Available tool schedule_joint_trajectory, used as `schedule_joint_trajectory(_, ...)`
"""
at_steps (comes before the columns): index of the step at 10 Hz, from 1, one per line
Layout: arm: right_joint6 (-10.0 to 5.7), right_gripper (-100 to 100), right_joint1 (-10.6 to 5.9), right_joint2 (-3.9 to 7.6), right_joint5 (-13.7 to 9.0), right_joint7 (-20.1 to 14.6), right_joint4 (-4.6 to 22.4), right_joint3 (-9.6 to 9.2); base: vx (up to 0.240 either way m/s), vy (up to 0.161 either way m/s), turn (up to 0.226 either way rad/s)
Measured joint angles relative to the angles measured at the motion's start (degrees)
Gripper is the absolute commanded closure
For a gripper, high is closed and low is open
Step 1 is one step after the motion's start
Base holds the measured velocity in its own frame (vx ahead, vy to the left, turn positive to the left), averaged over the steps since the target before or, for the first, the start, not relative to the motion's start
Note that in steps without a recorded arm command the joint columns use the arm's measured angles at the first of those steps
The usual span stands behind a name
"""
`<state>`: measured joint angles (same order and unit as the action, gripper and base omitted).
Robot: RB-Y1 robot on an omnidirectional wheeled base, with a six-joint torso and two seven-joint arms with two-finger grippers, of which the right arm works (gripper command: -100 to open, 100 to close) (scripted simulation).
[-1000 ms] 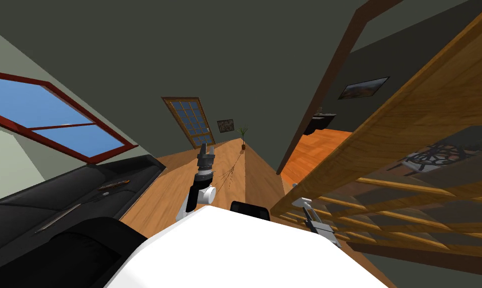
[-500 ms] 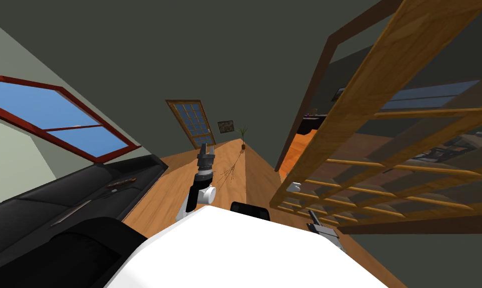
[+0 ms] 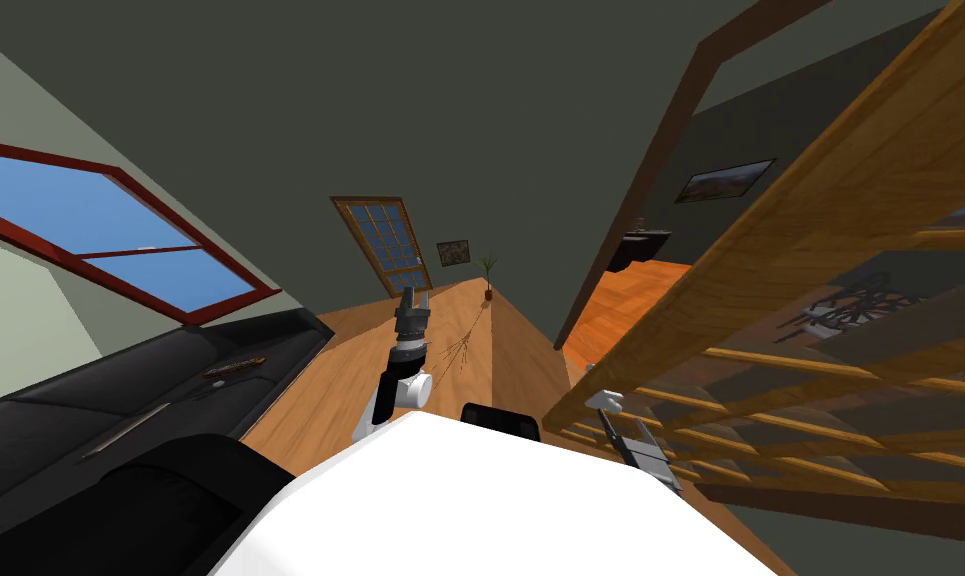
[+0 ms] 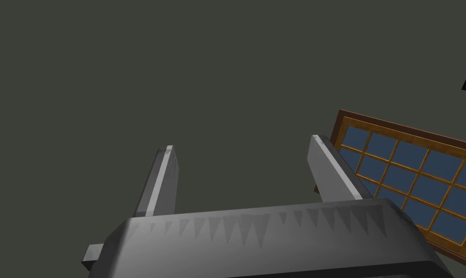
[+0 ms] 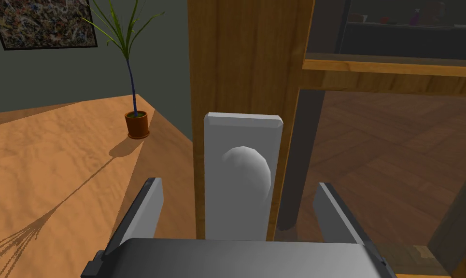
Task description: Pull the door open
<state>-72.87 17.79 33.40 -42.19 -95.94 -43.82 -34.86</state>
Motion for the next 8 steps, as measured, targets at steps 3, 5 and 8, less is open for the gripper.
schedule_joint_trajectory(3, 0.09, 100, -0.11, 0.03, 0.0, 0.0, 0.0, 0.04, -0.025, 0.002, -0.001)
schedule_joint_trajectory(5, 0.29, 100, -0.03, -0.01, 0.0, 0.0, 0.1, -0.04, -0.019, 0.001, -0.004)
schedule_joint_trajectory(8, 0.20, 100, -0.09, 0.09, 0.1, -0.2, 0.4, -0.31, -0.084, -0.027, 0.081)
